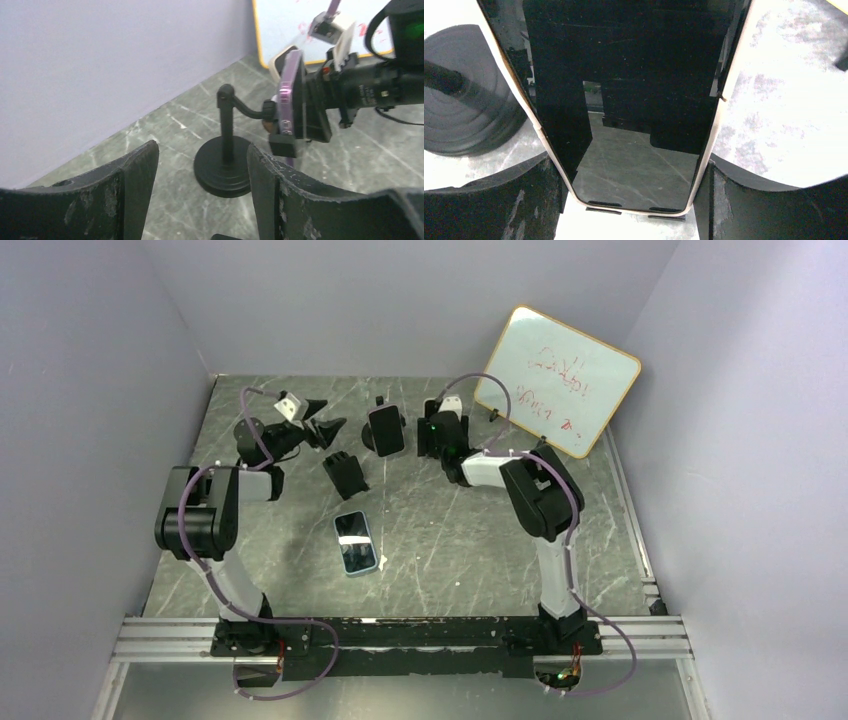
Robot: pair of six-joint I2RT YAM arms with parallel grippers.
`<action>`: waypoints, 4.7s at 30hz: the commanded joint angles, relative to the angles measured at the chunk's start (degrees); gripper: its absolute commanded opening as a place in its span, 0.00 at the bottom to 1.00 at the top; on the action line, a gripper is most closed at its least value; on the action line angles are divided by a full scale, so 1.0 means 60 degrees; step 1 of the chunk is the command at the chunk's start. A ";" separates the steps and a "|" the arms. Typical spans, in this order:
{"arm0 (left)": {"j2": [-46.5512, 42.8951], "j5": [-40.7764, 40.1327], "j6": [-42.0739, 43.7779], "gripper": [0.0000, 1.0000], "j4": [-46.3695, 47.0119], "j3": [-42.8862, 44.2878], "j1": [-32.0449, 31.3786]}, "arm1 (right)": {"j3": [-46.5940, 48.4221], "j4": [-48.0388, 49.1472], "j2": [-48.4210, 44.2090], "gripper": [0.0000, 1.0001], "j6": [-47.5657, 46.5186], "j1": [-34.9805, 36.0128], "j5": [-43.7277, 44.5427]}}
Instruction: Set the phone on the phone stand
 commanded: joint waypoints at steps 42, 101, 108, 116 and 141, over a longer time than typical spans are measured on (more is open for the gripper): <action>0.3597 0.0608 0.7132 0.79 -0.9293 0.6011 -0.1849 | -0.1297 0.0551 -0.3565 1.00 0.1298 -0.1765 -0.2297; 0.3501 -0.3842 0.0961 0.43 0.1769 0.1994 -0.2391 | -0.1657 0.0837 -0.3458 1.00 0.1264 -0.1868 -0.2579; 0.3803 -0.3775 0.0871 0.40 0.1646 0.2312 -0.2405 | -0.1658 0.0837 -0.3458 1.00 0.1219 -0.1883 -0.2565; 0.4023 -0.3483 0.1236 0.08 0.1126 0.2856 -0.2391 | -0.1694 0.0837 -0.3427 1.00 0.1206 -0.1940 -0.2582; 0.7333 0.2742 -0.6428 0.05 0.5449 0.6746 -0.1288 | -0.1617 0.0830 -0.3356 1.00 0.1223 -0.2057 -0.2683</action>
